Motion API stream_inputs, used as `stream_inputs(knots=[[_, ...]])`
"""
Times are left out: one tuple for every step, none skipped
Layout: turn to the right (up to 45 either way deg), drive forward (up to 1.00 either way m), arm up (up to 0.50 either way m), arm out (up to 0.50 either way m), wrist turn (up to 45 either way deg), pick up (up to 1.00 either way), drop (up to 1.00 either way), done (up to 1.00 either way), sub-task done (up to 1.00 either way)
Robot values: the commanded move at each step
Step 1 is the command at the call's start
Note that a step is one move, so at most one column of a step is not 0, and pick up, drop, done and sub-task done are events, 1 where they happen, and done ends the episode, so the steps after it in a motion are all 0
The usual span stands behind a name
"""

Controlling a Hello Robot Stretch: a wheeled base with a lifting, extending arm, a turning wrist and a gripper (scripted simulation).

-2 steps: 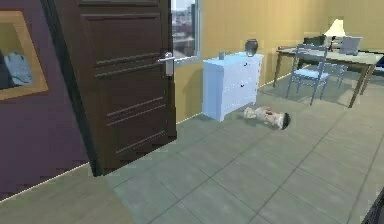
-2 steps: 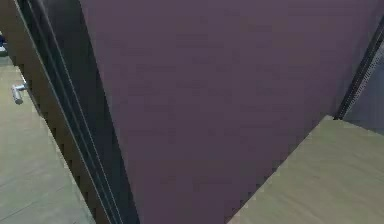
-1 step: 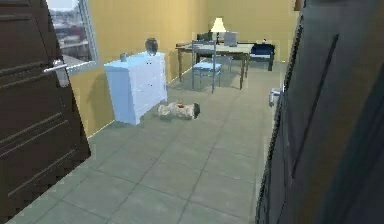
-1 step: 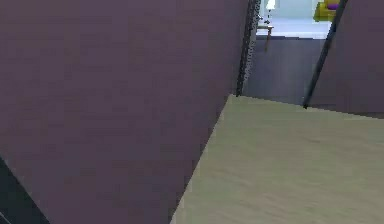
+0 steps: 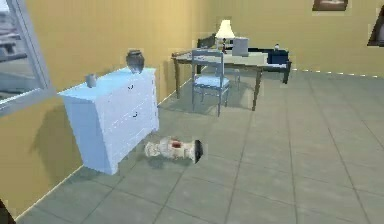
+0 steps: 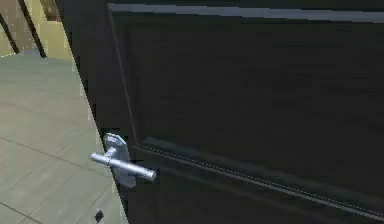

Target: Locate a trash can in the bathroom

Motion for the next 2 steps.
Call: stream_inputs(knots=[[-45.0,0.0,0.0,0.0,0.0,0.0,0.0,0.0,0.0],[-21.0,0.0,0.0,0.0,0.0,0.0,0.0,0.0,0.0]])
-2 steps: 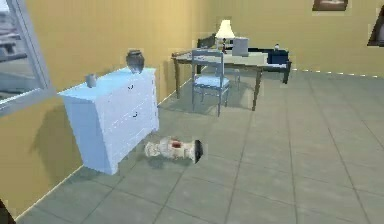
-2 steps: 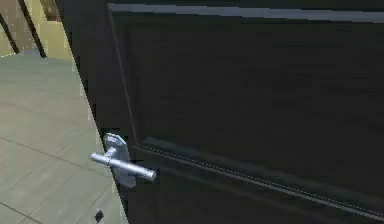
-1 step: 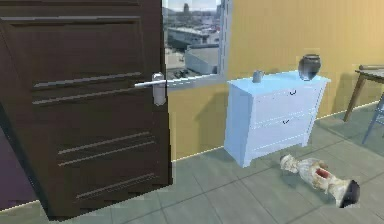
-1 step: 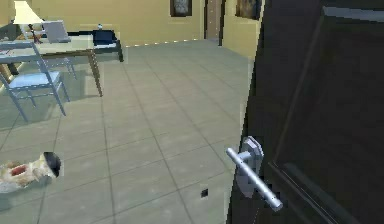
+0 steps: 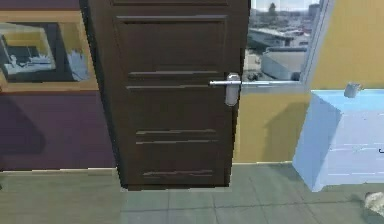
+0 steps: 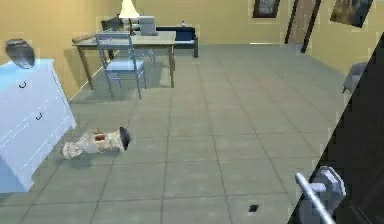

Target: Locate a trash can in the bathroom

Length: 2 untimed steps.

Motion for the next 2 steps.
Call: stream_inputs(knots=[[0.0,0.25,0.0,0.0,0.0,0.0,0.0,0.0,0.0],[45.0,0.0,0.0,0.0,0.0,0.0,0.0,0.0,0.0]])
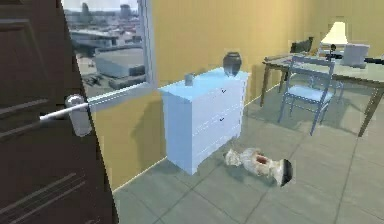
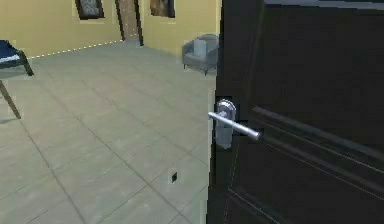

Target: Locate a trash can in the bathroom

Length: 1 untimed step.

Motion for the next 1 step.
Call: stream_inputs(knots=[[36.0,0.0,0.0,0.0,0.0,0.0,0.0,0.0,0.0]])
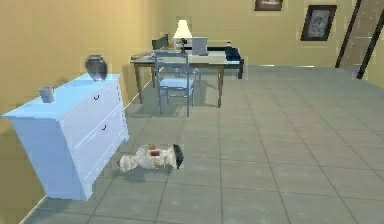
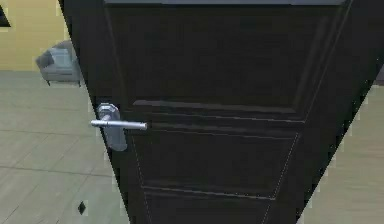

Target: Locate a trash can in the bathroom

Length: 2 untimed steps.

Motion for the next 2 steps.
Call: stream_inputs(knots=[[0.0,0.65,0.0,0.0,0.0,0.0,0.0,0.0,0.0],[18.0,0.0,0.0,0.0,0.0,0.0,0.0,0.0,0.0]])
